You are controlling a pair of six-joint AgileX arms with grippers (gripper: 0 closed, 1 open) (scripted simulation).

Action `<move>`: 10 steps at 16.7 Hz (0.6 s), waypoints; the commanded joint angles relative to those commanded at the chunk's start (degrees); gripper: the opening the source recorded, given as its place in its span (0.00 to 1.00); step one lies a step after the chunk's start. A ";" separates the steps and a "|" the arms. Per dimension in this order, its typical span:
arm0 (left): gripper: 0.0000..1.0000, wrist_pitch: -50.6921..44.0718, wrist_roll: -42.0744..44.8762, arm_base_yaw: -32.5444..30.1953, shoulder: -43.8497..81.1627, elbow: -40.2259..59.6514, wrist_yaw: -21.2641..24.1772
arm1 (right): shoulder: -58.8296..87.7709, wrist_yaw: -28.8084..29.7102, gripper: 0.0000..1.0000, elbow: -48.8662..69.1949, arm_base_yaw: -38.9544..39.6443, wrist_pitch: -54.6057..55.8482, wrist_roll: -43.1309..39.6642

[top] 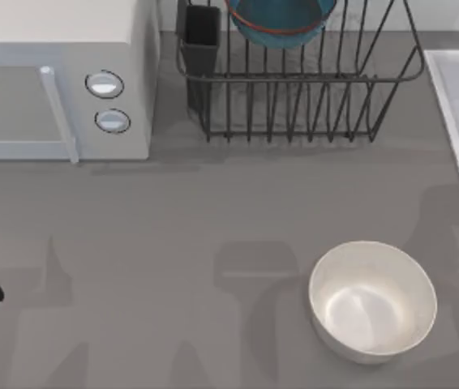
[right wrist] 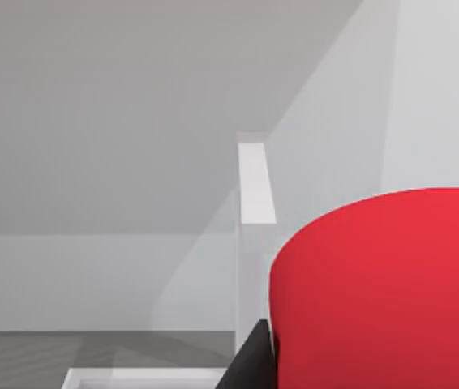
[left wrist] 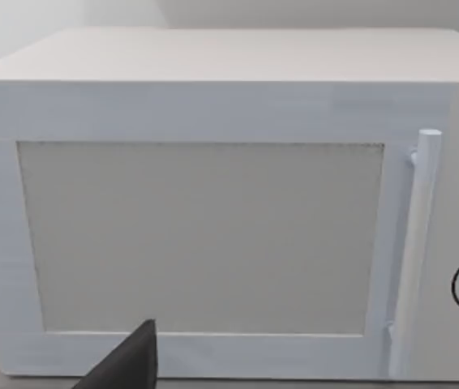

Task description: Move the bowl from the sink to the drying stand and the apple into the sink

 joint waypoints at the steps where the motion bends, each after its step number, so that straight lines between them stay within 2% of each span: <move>1: 1.00 0.00 0.00 0.00 0.00 0.00 0.00 | 0.13 0.01 0.00 -0.01 -0.02 0.14 0.00; 5: 1.00 0.00 0.00 0.00 0.00 0.00 0.00 | 6.49 -0.13 0.00 -0.70 -0.27 6.61 -0.03; 10: 1.00 0.00 0.00 0.00 0.00 0.00 0.00 | 23.66 -0.27 0.00 -2.95 -0.48 26.90 -0.21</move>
